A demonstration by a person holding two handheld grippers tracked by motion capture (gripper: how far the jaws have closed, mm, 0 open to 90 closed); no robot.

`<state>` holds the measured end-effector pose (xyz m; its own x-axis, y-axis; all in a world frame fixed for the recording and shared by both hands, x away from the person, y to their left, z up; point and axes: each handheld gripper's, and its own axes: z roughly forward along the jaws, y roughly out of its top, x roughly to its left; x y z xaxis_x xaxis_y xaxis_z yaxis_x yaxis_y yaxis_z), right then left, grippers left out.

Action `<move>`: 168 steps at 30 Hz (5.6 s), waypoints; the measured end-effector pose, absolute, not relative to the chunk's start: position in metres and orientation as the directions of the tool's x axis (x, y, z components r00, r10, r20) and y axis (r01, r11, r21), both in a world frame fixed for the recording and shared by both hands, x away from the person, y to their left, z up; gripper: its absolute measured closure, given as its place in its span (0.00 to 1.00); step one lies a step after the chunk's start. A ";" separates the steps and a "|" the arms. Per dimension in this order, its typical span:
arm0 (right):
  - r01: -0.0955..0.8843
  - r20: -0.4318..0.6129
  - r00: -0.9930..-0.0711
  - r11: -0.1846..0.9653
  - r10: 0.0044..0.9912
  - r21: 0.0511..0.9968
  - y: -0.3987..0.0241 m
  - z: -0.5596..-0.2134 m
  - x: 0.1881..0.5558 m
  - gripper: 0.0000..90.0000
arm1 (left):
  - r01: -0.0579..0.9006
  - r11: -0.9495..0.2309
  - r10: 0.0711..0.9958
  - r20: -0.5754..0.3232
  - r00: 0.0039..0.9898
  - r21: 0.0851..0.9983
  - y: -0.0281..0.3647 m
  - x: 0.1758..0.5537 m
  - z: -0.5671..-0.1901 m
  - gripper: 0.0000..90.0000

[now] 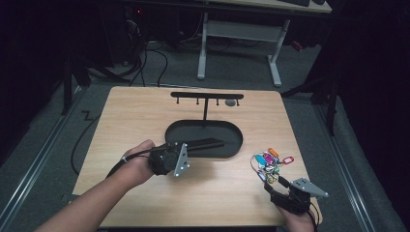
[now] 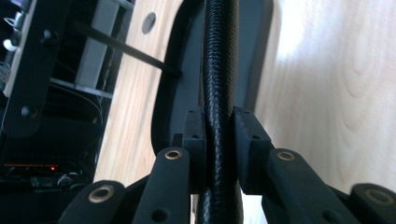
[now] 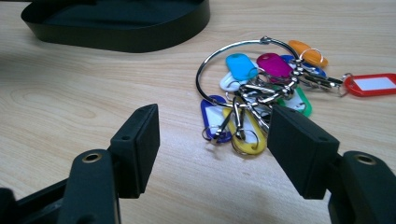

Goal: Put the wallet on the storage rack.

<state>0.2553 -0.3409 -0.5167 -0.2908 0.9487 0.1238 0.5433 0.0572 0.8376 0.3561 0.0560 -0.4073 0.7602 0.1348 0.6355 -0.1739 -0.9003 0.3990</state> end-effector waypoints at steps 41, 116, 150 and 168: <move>0.549 0.152 -0.275 0.026 0.949 0.836 -0.350 -0.519 0.247 0.39 | -0.204 -0.900 0.121 0.669 0.733 0.386 0.009 0.446 -0.447 0.85; 0.561 0.126 -0.301 0.068 0.945 0.825 -0.339 -0.520 0.256 0.40 | 0.114 -0.754 0.391 0.303 0.869 0.646 0.089 0.370 -0.482 0.65; 0.558 0.119 -0.269 0.054 0.956 0.828 -0.331 -0.518 0.258 0.46 | 0.255 -0.532 0.605 0.152 0.781 0.807 0.153 0.297 -0.516 0.49; 0.632 -0.027 -0.459 0.348 0.888 0.693 -0.288 -0.480 0.287 0.53 | 0.244 -0.517 0.603 0.147 0.784 0.821 0.155 0.297 -0.515 0.39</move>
<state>0.2874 -0.2883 -0.4797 -0.4594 0.8878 -0.0272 0.6316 0.3480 0.6927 0.2966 0.1554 -0.5149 0.7841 0.6030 0.1469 0.2438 -0.5169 0.8206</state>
